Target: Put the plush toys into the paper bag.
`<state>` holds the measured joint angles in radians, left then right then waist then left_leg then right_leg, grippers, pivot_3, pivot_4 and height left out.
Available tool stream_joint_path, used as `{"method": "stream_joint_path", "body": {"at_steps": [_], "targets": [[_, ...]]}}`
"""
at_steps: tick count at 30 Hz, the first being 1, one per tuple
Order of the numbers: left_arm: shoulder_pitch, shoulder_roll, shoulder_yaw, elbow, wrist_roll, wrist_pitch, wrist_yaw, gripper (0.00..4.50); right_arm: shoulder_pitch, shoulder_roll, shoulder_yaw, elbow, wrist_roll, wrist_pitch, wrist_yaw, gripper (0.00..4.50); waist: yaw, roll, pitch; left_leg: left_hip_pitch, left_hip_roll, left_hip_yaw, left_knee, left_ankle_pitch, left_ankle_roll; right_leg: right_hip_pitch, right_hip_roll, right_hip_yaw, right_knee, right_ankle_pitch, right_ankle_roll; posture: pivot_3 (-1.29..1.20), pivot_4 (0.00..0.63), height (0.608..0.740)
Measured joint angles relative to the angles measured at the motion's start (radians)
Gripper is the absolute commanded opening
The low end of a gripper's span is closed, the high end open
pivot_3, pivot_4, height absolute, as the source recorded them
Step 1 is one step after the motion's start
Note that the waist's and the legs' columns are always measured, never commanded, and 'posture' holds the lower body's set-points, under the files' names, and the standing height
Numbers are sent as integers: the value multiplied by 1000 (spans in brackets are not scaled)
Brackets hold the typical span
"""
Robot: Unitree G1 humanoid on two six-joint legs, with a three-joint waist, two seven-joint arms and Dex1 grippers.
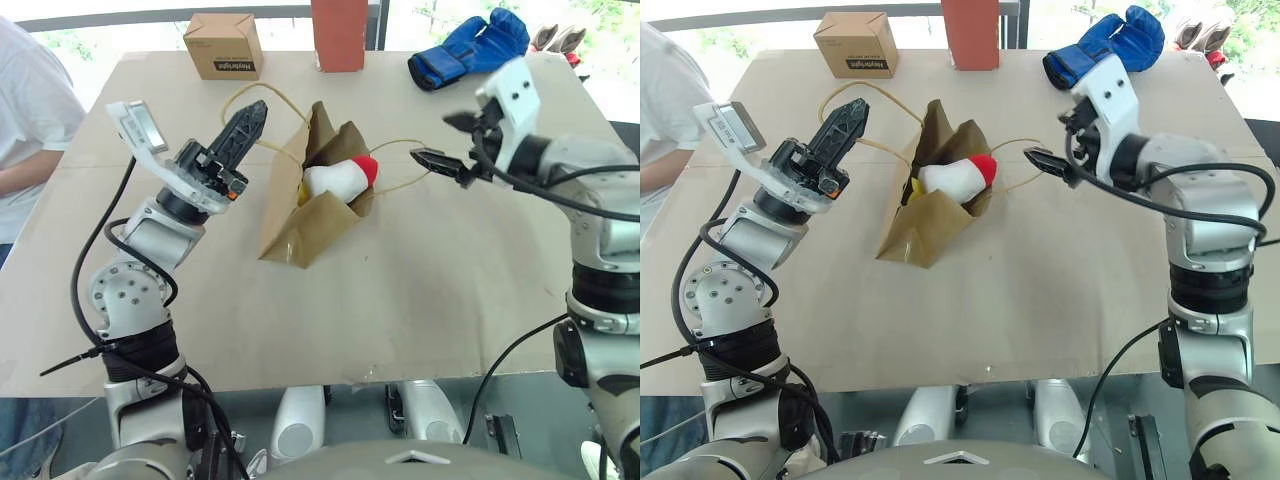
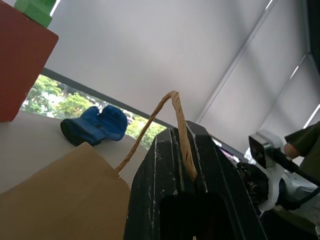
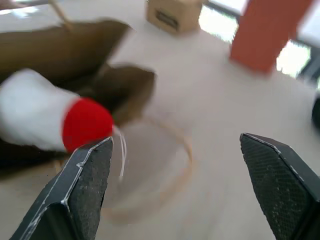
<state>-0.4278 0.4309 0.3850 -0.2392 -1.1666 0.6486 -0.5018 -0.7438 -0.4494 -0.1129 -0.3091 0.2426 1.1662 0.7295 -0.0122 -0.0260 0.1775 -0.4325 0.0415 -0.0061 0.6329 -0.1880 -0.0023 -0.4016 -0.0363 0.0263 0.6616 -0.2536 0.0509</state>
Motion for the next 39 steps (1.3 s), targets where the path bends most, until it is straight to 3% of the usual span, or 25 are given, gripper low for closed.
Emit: {"method": "stream_joint_path", "body": {"at_steps": [3, 8, 11, 15, 16, 17, 22, 25, 27, 29, 32, 39], "targets": [[0, 5, 0, 0, -2, 0, -4, 0, 32, 59, -59, 2, 34, 124, -60, 3917, -4, 0, 0, 0, 0, 0, 0, 0, 0, 0, 1, 1, 0, 0, 0, 0, 150, 740], [0, 12, -1, -5, -5, 0, -5, 0, -45, 316, -282, 32, 156, 303, -148, 3917, -6, 1, 1, 0, 0, 0, 0, 0, 0, -1, 2, 0, 1, 0, 1, 0, 150, 740], [0, 14, 2, -6, -11, 0, -2, 0, -92, 373, -339, 35, 192, 340, -195, 2670, 2, 1, 1, -1, 0, -1, 0, 0, 0, -1, 1, -1, 0, 0, 1, 0, 150, 740], [1, 16, 9, -19, -16, 0, 7, 0, -95, 401, -376, 53, 228, 358, -239, 593, 0, 1, 1, -1, 0, 0, 0, 0, 0, -1, 0, 0, -1, 0, 1, 0, 150, 740], [2, 16, 9, -22, -16, 0, 9, 0, -96, 408, -385, 52, 240, 356, -243, 196, -1, 1, 1, -1, 0, 0, 0, 0, 0, -1, 0, 0, 0, 0, 1, 0, 150, 740], [3, 16, 9, -25, -16, 0, 10, 0, -96, 418, -400, 52, 252, 353, -246, 91, -2, 1, 1, -1, 0, 0, 0, 0, 0, -1, 1, 0, 0, 0, 1, 0, 150, 740], [-12, 16, 16, -19, -40, 1, 36, 0, -145, 447, -499, 52, 357, 321, -259, 91, -4, 2, 2, -1, 0, -1, -1, 0, 0, -1, 1, -1, 0, 0, 1, 0, 150, 740], [-142, 49, 71, 46, -97, -1, 79, 0, -365, 482, -616, -16, 564, 333, -277, 91, -3, 4, 5, -7, 0, -3, 1, 0, 0, -8, 3, -1, 2, 1, 1, 0, 150, 740], [-140, 88, 72, 52, -82, 0, 52, 0, -401, 470, -599, -90, 644, 337, -281, 91, -6, 3, -1, -3, 0, -2, -4, 0, 0, -5, 2, 0, -1, 0, 1, 0, 150, 740], [-84, 99, 32, 58, -23, 5, 23, 0, -310, 443, -538, -151, 681, 338, -292, 91, -4, -4, -10, 6, 0, -2, -12, -1, 1, 4, 2, -1, -7, -1, 1, 0, 150, 740], [-42, 85, -34, 87, 43, 21, 17, 0, -179, 437, -512, -117, 682, 350, -338, 91, 0, -3, -6, -6, -2, -1, -9, 1, -1, -7, 0, 0, -3, 0, 1, 0, 150, 740], [-120, 72, -60, 113, 65, 21, -22, 0, -174, 394, -493, -137, 773, 305, -424, 91, -5, -1, -5, -9, -1, -2, -5, 1, 0, -10, 2, -1, 1, 0, 1, 0, 150, 740]]}}
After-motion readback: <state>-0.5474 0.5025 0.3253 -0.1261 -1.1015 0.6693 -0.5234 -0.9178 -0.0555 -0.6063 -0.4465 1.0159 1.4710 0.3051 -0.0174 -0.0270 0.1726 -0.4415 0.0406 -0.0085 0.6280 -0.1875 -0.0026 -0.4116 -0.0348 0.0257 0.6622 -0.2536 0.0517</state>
